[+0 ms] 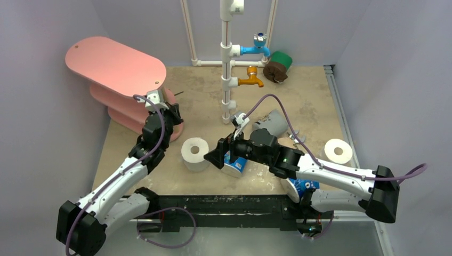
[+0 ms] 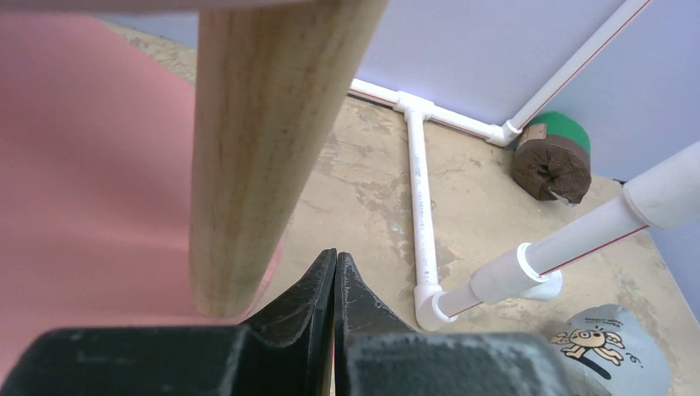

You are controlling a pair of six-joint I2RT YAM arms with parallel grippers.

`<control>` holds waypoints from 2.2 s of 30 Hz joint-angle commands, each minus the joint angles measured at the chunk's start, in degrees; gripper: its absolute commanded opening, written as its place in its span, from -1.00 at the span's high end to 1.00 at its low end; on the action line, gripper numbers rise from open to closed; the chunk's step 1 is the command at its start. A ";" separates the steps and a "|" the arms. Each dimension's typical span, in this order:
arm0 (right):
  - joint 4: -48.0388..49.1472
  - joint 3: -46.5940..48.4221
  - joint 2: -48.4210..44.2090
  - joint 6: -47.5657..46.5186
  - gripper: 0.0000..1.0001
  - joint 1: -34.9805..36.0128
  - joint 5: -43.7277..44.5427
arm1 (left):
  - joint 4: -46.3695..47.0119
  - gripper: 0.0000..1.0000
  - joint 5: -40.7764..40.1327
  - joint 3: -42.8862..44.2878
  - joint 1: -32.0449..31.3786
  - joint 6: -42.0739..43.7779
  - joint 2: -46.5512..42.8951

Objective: Place and organize the paper towels onto the shelf
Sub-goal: Adjust the shelf at the center of the board.

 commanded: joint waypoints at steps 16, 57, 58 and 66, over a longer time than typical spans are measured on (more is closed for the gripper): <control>-0.20 -1.92 -3.38 -2.47 -0.86 0.10 1.74 | -11.65 -0.22 -8.60 1.89 -0.96 11.55 -7.73; -2.40 -6.63 -9.09 -2.90 -0.86 0.09 3.43 | 41.52 1.00 8.14 6.53 -1.11 21.61 24.67; -2.82 -6.54 -9.27 -2.99 -0.86 0.10 3.61 | 41.79 1.00 8.31 7.83 -1.51 21.71 25.71; -5.35 -5.56 -11.24 -3.35 -0.86 0.06 4.77 | 45.53 1.00 4.15 15.59 -5.40 22.45 35.12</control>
